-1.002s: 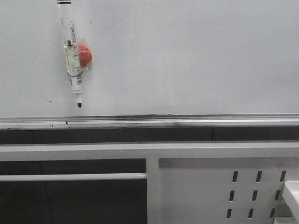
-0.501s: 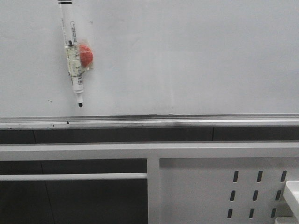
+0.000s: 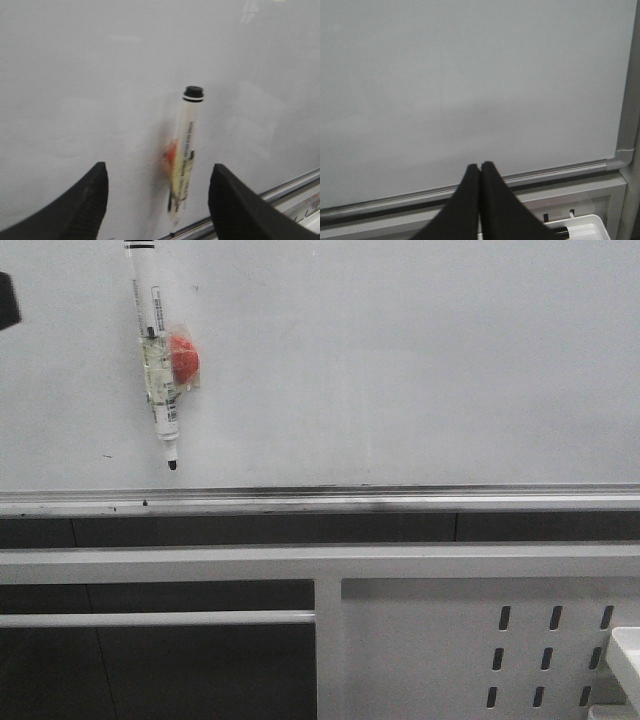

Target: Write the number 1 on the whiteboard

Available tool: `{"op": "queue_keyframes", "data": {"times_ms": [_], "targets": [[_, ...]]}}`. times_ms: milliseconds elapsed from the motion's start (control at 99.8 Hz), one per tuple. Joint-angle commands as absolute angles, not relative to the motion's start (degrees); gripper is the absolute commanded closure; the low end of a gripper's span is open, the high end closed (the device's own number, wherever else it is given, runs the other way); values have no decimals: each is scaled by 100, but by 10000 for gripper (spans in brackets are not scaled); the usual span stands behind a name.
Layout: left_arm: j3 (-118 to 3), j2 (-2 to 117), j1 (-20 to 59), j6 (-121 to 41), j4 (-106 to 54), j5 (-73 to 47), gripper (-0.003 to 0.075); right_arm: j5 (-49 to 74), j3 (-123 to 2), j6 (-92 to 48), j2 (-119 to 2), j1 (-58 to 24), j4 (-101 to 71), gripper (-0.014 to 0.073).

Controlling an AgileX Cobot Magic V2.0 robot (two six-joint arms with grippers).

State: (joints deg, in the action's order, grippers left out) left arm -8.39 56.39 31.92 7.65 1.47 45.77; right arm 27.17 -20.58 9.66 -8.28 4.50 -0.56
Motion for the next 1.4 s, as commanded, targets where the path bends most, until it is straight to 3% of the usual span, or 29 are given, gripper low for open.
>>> {"op": "queue_keyframes", "data": {"times_ms": [0,170,361,1232,1302,1393], "targets": [[-886,6269,3462,828,-135,6071,323,2278,-2197,974,-961,396,-219,663],[-865,7796,3696,828,-167,7809,324,2200,-2197,974,-961,51,-358,663],[-1123,8479,3887,1123,-345,7805,332,2200,-2197,974,-961,-112,-358,663],[-1888,8776,3897,1132,-378,7731,337,2191,-2197,974,-961,-112,-358,663],[-1888,8781,3897,1132,-434,7682,374,2191,-2197,974,-961,-112,-358,663],[-1888,8781,3897,1132,-424,7552,528,2191,-2197,974,-961,-112,-358,663]]}}
